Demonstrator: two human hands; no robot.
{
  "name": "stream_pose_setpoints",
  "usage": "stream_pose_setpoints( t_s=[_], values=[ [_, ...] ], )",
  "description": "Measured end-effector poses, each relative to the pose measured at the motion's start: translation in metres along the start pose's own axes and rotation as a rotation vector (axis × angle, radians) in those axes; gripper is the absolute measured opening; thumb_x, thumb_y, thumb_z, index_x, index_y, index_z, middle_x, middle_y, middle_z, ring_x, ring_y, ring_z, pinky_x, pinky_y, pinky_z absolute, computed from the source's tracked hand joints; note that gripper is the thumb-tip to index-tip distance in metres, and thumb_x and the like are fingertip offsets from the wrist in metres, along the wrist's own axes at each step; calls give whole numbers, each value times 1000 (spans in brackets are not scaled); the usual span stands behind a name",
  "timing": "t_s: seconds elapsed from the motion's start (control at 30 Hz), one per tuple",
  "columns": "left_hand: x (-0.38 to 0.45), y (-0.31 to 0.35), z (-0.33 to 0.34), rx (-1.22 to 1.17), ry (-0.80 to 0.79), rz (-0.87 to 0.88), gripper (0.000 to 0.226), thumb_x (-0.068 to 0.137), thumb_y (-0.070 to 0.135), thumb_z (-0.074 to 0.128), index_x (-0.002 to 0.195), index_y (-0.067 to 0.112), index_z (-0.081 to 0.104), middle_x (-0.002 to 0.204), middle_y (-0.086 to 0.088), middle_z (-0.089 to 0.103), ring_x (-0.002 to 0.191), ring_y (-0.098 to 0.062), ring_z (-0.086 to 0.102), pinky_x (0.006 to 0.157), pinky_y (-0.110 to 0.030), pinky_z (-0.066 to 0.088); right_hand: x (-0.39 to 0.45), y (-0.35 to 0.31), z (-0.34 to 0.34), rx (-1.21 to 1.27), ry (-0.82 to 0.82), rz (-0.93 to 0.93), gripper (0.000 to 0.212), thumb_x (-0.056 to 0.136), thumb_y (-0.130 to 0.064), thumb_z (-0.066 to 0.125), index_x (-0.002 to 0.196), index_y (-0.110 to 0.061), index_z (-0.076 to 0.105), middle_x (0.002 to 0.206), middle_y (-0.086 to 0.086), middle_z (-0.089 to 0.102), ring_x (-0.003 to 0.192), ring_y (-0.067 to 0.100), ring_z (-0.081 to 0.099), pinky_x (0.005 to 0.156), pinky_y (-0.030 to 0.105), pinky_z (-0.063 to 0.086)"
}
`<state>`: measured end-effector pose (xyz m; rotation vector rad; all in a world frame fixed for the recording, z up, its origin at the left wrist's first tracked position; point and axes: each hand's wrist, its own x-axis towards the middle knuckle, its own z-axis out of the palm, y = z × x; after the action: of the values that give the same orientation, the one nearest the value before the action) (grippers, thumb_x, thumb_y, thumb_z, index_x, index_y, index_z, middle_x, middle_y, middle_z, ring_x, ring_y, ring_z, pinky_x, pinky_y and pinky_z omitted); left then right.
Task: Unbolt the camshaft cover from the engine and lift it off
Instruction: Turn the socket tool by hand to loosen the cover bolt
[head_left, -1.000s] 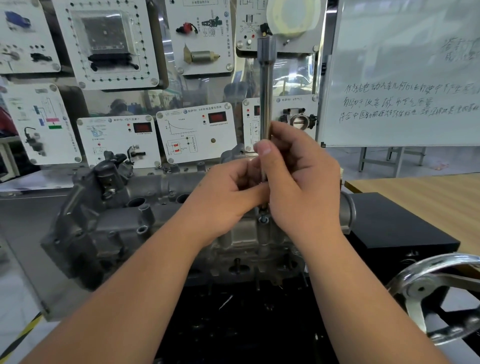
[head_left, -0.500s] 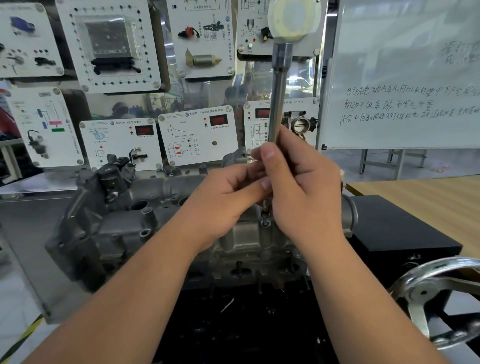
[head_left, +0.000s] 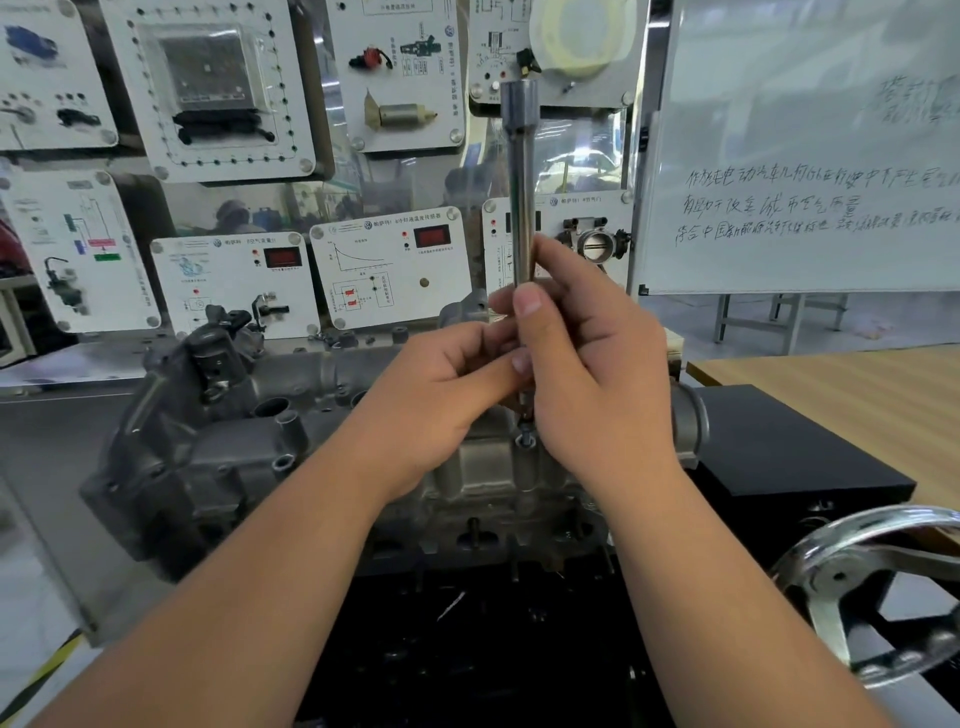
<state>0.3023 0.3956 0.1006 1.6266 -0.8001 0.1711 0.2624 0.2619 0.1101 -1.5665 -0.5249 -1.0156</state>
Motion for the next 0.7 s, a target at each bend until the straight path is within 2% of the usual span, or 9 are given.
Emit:
stream_pose_setpoints(
  t_s=[0.07, 0.2, 0.3, 0.37, 0.43, 0.53, 0.6, 0.7],
  values=[
    [-1, 3, 0, -22, -5, -8, 19, 91, 35, 70, 104, 25, 80, 99, -4, 79, 92, -15, 74, 83, -28, 60, 0, 0, 0, 9, -15, -8, 41, 100, -22, 51, 140, -14, 58, 99, -11, 75, 88, 4, 70, 80, 21, 56],
    [1, 2, 1, 49, 36, 18, 24, 85, 33, 74, 103, 17, 76, 100, -12, 78, 99, -31, 74, 92, -43, 60, 2, 0, -1, 29, -48, -7, 38, 97, -28, 63, 133, -15, 63, 90, -6, 73, 86, 13, 71, 78, 35, 60],
    [3, 0, 3, 75, 60, 18, 35, 83, 27, 73, 110, 5, 71, 104, -19, 75, 103, -38, 71, 91, -48, 60, 1, 4, 2, -20, -1, -33, 31, 97, -25, 63, 125, -13, 68, 91, -17, 70, 88, 0, 67, 78, 17, 53],
    [3, 0, 1, 58, 47, 14, 31, 84, 25, 72, 108, 6, 71, 100, -14, 77, 97, -32, 74, 83, -38, 62, -1, 6, 4, -43, 8, -54, 32, 99, -23, 57, 128, -14, 65, 94, -21, 68, 92, -2, 66, 79, 13, 51],
    [1, 1, -1, -22, 1, 3, 17, 89, 23, 68, 103, 17, 75, 95, -2, 79, 90, -15, 75, 78, -24, 58, -2, 6, 5, -7, -20, -43, 38, 101, -22, 52, 139, -20, 55, 97, -19, 71, 96, 1, 67, 83, 21, 55],
    [-1, 4, -1, -93, -52, 6, 19, 92, 19, 65, 105, 26, 76, 97, 5, 79, 91, -6, 74, 79, -18, 56, 0, 5, 2, 56, -52, -16, 46, 102, -24, 48, 146, -33, 42, 100, -13, 73, 96, 9, 70, 85, 41, 60],
    [0, 5, 1, -57, -31, 21, 20, 90, 19, 67, 110, 21, 73, 98, 2, 79, 93, -9, 74, 81, -21, 57, 1, 5, 1, 62, -60, -15, 42, 101, -26, 48, 144, -27, 47, 101, -8, 74, 95, 13, 71, 84, 47, 59],
    [2, 3, 2, 68, 30, 19, 24, 85, 25, 73, 106, 17, 73, 101, -9, 78, 97, -25, 74, 85, -36, 62, 2, 2, 1, 48, -37, -14, 38, 98, -30, 58, 133, -15, 59, 93, -4, 71, 85, 18, 70, 76, 48, 59]
  ],
)
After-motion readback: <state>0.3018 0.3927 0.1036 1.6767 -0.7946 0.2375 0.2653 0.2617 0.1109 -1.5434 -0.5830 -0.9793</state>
